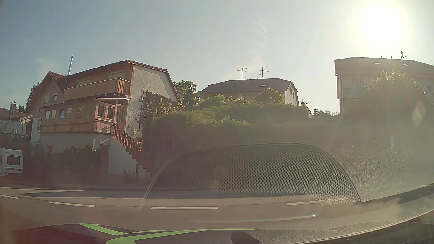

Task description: Follow the waypoints while adhering to traffic rules and regulations

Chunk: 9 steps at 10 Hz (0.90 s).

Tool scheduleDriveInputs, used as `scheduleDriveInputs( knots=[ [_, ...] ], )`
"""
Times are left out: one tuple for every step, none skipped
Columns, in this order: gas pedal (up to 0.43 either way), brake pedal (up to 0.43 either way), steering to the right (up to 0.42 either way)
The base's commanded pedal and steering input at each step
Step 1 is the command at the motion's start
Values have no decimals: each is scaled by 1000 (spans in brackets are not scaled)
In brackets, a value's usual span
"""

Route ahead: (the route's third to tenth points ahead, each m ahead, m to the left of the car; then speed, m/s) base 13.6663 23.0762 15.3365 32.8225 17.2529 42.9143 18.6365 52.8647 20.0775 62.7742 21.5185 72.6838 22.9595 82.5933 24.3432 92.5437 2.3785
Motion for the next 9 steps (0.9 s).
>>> scheduleDriveInputs(
  knots=[
    [0,195,106],
    [0,201,83],
    [0,201,58],
    [0,177,31],
    [0,37,7],
    [0,0,-26],
    [0,0,-64],
    [8,0,-98],
    [220,0,-134]
  ],
)
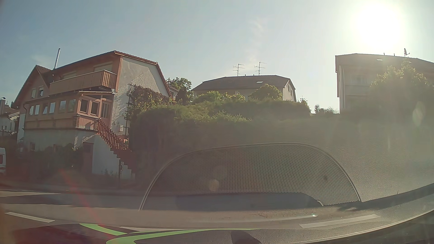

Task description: Follow the waypoints while adhering to traffic rules and regulations

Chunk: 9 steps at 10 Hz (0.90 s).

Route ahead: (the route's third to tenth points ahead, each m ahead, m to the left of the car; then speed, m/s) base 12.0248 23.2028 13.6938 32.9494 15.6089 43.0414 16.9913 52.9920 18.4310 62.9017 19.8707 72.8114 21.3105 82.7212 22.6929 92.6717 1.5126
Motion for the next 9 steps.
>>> scheduleDriveInputs(
  knots=[
    [260,0,-170],
    [268,0,-206],
    [268,0,-236],
    [268,0,-274],
    [280,0,-311],
    [287,0,-349],
    [311,0,-397],
    [311,0,-450],
    [311,0,-492]
  ],
)
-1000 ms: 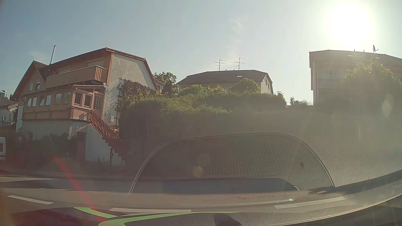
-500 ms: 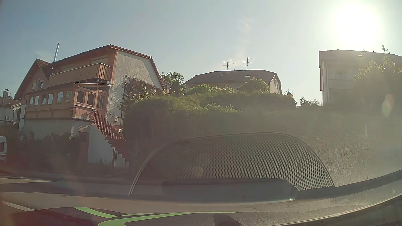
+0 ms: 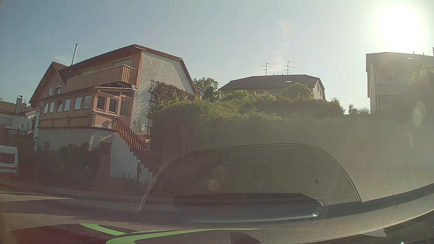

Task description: Follow the waypoints while adhering to traffic rules and regulations

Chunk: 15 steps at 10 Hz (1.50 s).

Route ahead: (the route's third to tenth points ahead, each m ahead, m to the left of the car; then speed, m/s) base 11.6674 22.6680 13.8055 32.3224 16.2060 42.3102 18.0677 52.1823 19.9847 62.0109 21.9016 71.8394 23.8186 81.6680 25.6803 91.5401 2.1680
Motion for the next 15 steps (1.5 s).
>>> scheduleDriveInputs(
  knots=[
    [311,0,-524],
    [311,0,-555],
    [311,0,-588],
    [311,0,-608],
    [311,0,-623],
    [311,0,-630],
    [311,0,-630],
    [311,0,-629],
    [299,0,-625],
    [287,0,-617],
    [280,0,-604],
    [268,0,-589],
    [268,0,-566],
    [240,0,-542],
    [228,0,-517]
  ],
)
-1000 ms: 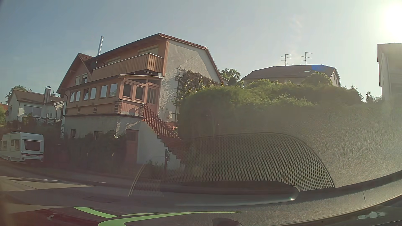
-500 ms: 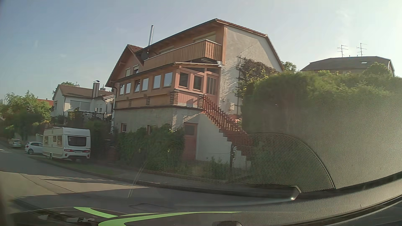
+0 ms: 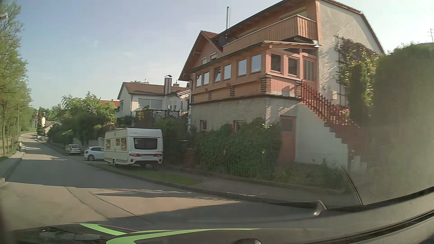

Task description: Follow the waypoints while adhering to traffic rules and regulations

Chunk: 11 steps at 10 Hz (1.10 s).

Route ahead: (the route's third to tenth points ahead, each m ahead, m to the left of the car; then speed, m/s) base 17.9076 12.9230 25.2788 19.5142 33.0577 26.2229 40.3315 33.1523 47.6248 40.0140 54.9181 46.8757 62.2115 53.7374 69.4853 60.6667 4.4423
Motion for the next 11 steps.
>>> scheduleDriveInputs(
  knots=[
    [228,0,-483],
    [220,0,-443],
    [209,0,-409],
    [209,0,-377],
    [209,0,-340],
    [197,0,-300],
    [197,0,-271],
    [197,0,-242],
    [197,0,-218],
    [197,0,-201],
    [197,0,-188]
  ],
)
